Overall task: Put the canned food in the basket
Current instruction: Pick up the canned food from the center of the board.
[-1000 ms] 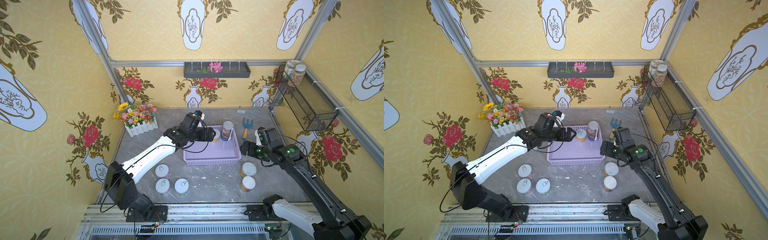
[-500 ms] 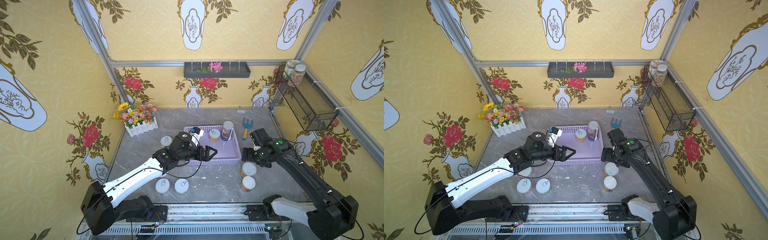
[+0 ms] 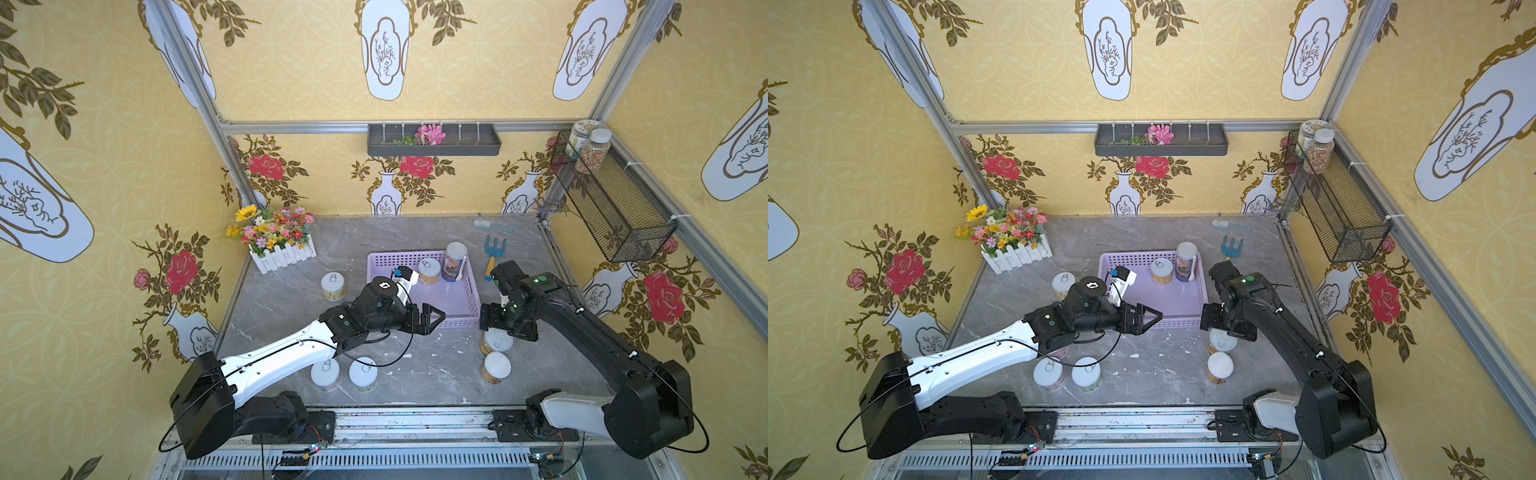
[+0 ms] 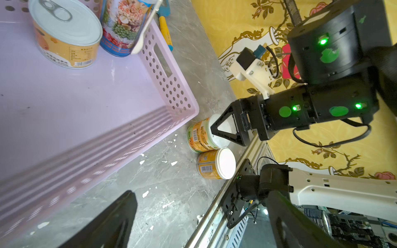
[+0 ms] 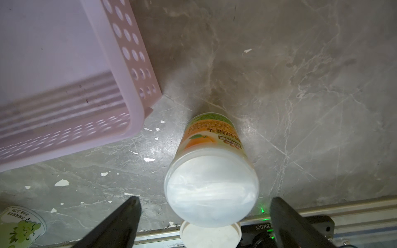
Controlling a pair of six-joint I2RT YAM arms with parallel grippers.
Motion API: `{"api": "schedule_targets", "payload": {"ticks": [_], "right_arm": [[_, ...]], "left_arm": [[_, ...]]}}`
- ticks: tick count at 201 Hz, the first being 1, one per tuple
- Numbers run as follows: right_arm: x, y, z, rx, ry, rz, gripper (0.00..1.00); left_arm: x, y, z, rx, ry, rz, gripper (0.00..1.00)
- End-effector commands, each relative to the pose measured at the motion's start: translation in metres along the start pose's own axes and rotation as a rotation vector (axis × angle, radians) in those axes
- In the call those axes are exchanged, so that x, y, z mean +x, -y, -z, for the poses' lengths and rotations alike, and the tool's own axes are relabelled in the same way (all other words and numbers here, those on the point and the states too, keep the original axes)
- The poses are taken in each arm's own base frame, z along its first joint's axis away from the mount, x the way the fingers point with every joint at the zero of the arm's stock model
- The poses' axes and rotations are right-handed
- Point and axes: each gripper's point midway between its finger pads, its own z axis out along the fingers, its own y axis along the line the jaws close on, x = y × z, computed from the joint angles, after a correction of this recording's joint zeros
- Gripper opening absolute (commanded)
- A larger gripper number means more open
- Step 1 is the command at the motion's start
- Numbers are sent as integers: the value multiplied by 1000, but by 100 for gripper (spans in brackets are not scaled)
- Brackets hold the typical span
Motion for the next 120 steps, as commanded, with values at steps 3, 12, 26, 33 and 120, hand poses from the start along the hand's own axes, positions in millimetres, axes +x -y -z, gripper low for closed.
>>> {"api": "schedule_targets", "payload": {"ticks": [3,12,26,33,120], "right_arm": [[6,3,-6,17,-39,-22,97],[6,2,-8,18,-50,-25,97],[7,3,-11,27,-61,-34,97],[8,3,-12,30,-66,-38,97],[14,8,-27,56,-114,-64,98]], "left_arm": [[-8,4,-1,5,32,-24,100],[-9,4,0,3,35,-28,100],[-9,4,-1,0,31,-35,100],[-9,3,-1,-4,28,-39,100],[-8,2,-4,-15,11,-51,100]]}}
